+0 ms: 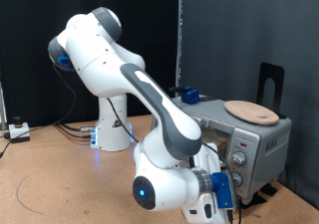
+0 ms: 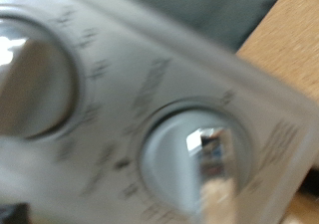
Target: Make a piece of toast with the oven
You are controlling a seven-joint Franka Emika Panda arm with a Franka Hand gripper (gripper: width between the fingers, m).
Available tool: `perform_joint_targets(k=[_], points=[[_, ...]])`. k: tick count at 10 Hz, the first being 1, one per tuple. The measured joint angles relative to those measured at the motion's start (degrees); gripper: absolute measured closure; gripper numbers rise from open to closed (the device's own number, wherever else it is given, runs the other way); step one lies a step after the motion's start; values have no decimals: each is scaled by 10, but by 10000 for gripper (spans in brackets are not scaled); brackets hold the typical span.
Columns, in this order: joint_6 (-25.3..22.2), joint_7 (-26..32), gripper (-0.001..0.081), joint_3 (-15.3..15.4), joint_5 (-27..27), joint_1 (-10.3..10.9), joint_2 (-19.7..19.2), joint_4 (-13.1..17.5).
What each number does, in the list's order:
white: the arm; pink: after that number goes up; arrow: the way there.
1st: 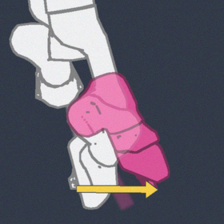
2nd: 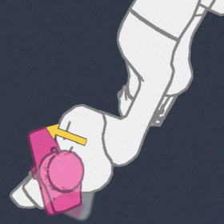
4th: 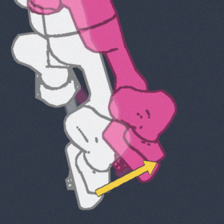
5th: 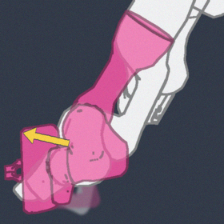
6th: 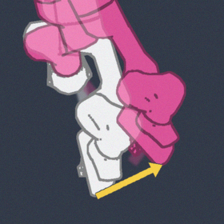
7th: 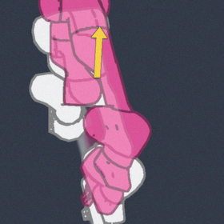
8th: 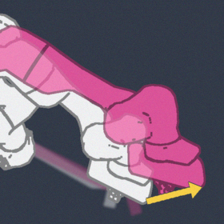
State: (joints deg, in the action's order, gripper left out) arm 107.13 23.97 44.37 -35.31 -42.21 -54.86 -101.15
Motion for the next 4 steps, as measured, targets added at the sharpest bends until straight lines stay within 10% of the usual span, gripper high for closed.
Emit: perform_joint_targets(k=[4], points=[[-175, -75, 3, -21, 56, -22, 17, 62]])
